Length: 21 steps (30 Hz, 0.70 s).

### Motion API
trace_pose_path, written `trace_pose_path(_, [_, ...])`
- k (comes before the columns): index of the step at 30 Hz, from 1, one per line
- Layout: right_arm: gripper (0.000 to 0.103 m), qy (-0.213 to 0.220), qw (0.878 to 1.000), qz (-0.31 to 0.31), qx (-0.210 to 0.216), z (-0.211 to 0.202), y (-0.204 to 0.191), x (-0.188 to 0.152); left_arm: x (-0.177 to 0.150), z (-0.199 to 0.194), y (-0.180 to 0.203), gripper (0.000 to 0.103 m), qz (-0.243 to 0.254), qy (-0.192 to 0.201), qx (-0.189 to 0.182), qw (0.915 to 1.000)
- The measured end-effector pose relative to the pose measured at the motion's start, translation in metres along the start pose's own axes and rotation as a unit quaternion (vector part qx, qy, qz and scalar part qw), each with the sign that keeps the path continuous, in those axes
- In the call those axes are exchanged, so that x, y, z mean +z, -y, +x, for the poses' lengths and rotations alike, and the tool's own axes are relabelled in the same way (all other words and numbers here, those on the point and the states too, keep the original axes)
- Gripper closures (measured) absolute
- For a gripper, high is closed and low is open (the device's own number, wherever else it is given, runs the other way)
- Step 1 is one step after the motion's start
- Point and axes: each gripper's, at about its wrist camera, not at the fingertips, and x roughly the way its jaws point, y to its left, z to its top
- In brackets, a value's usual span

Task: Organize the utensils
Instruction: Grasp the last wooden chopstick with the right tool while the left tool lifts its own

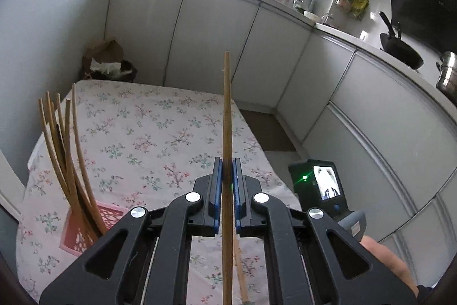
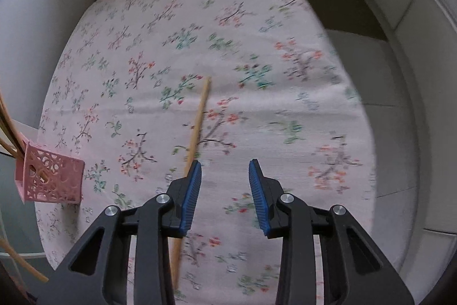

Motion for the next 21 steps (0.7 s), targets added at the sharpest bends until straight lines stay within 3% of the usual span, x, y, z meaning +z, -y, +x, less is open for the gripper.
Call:
trace_pose_path(6, [0.075, -0.019, 1.0, -0.012, 0.021, 0.019, -0.029, 0.002, 0.002, -0.005, -0.001, 0.097, 0.008, 0.018, 0.008, 0.9998])
trace_pose_path(8, [0.094, -0.029, 0.999, -0.026, -0.004, 0.03, -0.039, 0.001, 0.002, -0.006, -0.003, 0.097, 0.01, 0.019, 0.01, 0.9997])
trace_pose_path(9, [0.095, -0.03, 0.999, -0.027, -0.012, 0.033, -0.042, 0.001, 0.002, -0.006, -0.003, 0.097, 0.01, 0.019, 0.01, 0.9997])
trace_pose_path(12, [0.096, -0.007, 1.0, -0.003, -0.005, 0.019, -0.047, 0.002, 0.003, -0.008, -0.003, 0.097, 0.017, 0.025, 0.013, 0.9995])
trace_pose_path(17, [0.096, 0.073, 0.997, -0.006, 0.035, -0.041, -0.062, 0.004, 0.004, -0.014, -0.01, 0.097, 0.007, 0.033, 0.009, 0.9994])
trace_pose_path(21, [0.096, 0.095, 0.995, 0.01, 0.038, -0.05, -0.05, -0.001, 0.003, -0.017, -0.009, 0.097, 0.011, 0.037, 0.012, 0.9992])
